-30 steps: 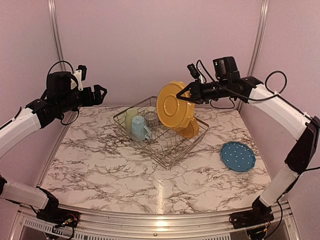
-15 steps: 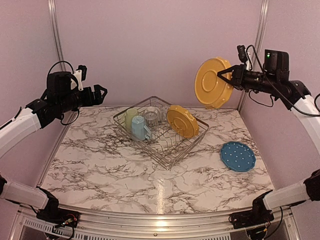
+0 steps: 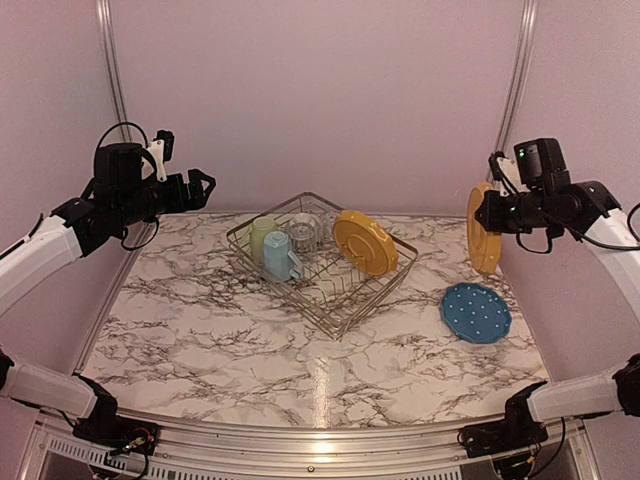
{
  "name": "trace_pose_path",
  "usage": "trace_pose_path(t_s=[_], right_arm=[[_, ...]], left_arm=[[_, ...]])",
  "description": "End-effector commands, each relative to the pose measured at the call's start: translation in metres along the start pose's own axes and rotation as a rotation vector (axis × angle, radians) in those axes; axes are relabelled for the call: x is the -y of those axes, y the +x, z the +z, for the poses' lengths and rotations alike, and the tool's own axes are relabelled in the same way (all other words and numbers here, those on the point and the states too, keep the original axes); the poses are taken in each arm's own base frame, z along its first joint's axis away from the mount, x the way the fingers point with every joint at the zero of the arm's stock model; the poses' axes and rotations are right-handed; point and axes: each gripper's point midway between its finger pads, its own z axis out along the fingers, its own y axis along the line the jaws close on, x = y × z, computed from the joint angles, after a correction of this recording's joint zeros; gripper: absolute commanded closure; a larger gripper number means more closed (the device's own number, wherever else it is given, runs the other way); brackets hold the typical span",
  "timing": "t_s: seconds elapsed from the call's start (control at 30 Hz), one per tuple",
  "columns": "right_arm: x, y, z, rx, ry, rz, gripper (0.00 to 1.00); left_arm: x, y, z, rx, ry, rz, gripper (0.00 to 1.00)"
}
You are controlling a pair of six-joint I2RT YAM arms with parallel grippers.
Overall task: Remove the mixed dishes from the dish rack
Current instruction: Place the plate in the corner of the board.
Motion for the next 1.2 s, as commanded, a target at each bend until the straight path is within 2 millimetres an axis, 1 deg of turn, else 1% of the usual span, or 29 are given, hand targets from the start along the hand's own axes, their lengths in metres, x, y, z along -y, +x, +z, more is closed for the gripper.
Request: trace_pose_path(t_s=[0.0, 0.13, 0.37, 0.43, 0.6, 0.7, 0.9, 1.07, 1.17], right_arm=[[0.040, 0.013, 0.016, -0.013, 0.228, -0.070, 1.00], [0.053, 0.043, 0.040, -0.108, 0.316, -0.109, 1.00], [0.053, 0.087, 0.072, -0.255, 0.445, -0.224, 1.00], [0.055, 0.098, 0.079, -0.291, 0.480, -0.247, 1.00], [0.059, 0.119, 0.091, -0.344, 0.556, -0.284, 1.00], [0.063, 0.130, 0.099, -0.367, 0.581, -0.300, 1.00], [0.064, 0.144, 0.116, -0.401, 0.598, -0.329, 1.00], [0.068, 0.152, 0.127, -0.416, 0.627, -0.358, 1.00], [0.073, 0.157, 0.130, -0.432, 0.658, -0.372, 1.00]], left_arm=[[0.003, -0.006, -0.006, 0.017, 0.017, -0.006, 0.01], [0.003, -0.007, -0.007, 0.020, 0.018, -0.007, 0.01], [0.004, -0.007, -0.007, 0.021, 0.020, -0.005, 0.01], [0.004, -0.008, -0.008, 0.023, 0.020, -0.004, 0.01], [0.004, -0.009, -0.008, 0.024, 0.017, -0.004, 0.01], [0.004, -0.008, -0.008, 0.023, 0.019, -0.005, 0.01], [0.005, -0.009, -0.009, 0.025, 0.024, -0.005, 0.01], [0.004, -0.009, -0.010, 0.027, 0.019, -0.004, 0.01], [0.004, -0.008, -0.009, 0.024, 0.018, -0.004, 0.01]])
